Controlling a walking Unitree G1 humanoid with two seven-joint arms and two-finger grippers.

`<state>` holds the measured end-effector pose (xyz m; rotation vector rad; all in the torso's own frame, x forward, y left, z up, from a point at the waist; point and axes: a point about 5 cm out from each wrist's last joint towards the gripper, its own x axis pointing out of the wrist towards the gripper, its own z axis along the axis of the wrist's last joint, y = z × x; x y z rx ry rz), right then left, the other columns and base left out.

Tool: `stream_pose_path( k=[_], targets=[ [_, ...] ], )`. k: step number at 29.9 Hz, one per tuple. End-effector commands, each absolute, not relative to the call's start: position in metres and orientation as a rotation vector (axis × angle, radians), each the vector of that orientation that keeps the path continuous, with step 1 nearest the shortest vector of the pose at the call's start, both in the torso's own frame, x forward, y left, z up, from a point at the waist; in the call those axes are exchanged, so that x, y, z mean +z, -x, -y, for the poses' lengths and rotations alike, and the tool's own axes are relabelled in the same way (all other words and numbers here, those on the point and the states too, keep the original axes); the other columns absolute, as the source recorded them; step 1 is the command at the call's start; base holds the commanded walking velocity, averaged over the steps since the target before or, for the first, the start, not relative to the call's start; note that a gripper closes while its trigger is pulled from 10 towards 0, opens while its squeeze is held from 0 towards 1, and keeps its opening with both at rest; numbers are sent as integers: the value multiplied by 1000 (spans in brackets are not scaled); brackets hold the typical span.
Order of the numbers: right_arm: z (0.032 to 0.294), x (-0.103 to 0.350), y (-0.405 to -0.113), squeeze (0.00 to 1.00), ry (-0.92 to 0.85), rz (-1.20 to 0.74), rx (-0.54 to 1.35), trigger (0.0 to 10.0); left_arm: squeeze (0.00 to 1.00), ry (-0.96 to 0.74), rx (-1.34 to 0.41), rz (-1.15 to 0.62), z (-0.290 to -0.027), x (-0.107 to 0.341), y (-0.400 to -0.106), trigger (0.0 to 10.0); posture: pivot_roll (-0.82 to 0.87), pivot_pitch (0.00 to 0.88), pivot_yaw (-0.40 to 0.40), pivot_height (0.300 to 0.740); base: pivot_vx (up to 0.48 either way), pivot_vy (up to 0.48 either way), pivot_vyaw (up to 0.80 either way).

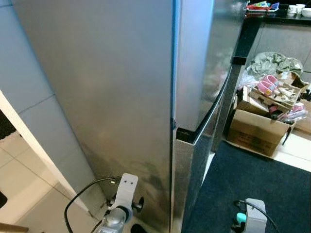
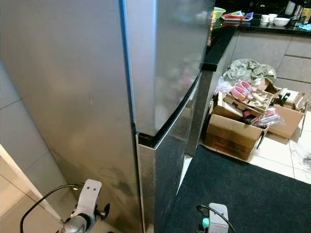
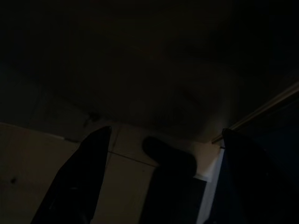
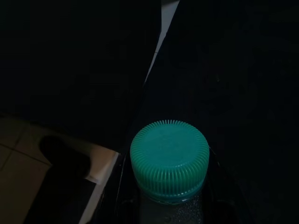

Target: Restocking fridge

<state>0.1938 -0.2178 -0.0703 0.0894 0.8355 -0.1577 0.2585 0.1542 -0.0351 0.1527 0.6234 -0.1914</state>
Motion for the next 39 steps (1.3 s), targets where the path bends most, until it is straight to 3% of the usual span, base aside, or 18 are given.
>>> stream_pose_path(
  k=[1,7,28,35,39],
  targets=[
    [222,-69,-194,0,-83,-825,-169,10000,0,-155,-203,-621,-152,-35,-258,10000,-109,0,51,740,0,-480,0],
    [223,-69,-194,0,-79,-826,-169,10000,0,-153,-192,-621,-154,-36,-258,10000,-109,0,49,740,0,-480,0],
    [226,-67,-196,0,-64,-820,-156,10000,0,-134,-126,-606,-160,-36,-255,10000,-121,3,38,740,0,0,0],
    [227,-67,-195,0,-55,-822,-150,10000,0,-117,-67,-619,-171,-40,-249,10000,-118,4,29,740,0,-457,0],
    [227,-67,-196,0,-53,-825,-143,10000,0,-126,33,-597,-184,-38,-248,10000,-118,7,26,740,0,0,0]
  ],
)
